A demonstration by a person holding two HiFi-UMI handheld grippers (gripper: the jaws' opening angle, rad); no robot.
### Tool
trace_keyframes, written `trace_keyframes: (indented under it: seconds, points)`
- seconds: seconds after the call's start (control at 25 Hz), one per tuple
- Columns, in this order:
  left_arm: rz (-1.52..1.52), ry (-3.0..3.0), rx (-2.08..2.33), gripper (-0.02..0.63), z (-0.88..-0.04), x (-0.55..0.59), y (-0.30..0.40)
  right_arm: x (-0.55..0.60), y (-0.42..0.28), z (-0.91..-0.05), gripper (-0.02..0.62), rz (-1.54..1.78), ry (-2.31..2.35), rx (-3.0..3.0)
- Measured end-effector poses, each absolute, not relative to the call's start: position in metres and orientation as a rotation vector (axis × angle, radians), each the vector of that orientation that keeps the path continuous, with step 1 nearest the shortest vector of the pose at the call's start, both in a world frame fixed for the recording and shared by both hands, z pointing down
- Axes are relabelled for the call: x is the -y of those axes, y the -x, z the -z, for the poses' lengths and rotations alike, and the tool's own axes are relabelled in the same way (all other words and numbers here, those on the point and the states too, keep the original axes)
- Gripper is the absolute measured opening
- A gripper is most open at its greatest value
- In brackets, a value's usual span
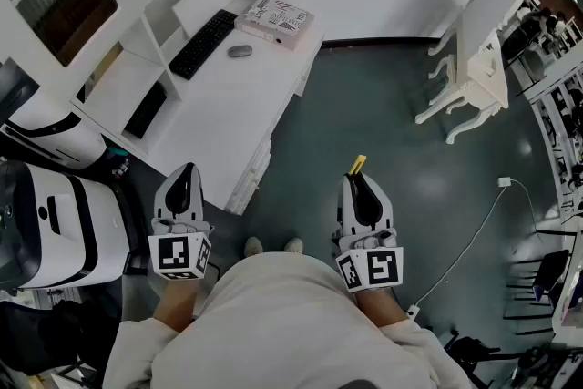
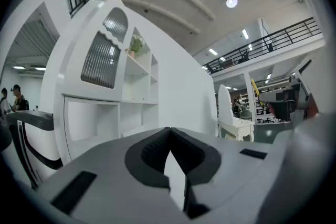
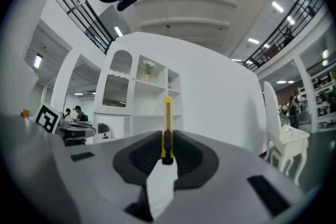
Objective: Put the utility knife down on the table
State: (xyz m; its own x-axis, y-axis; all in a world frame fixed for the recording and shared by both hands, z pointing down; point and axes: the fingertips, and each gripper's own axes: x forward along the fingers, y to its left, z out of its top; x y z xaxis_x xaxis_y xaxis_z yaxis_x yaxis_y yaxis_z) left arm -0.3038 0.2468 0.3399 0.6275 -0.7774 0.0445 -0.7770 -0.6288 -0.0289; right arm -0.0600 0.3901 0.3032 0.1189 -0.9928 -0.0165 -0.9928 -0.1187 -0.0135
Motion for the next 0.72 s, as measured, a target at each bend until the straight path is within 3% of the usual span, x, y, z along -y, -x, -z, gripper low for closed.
trace_keyframes:
  seconds: [0.72]
  points:
    - [0.117,2.778,-1.404,0.000,-0.337,-0.255,0.278,-0.387,0.027,-0.303,0.069,-0.013,2.263,-2.116]
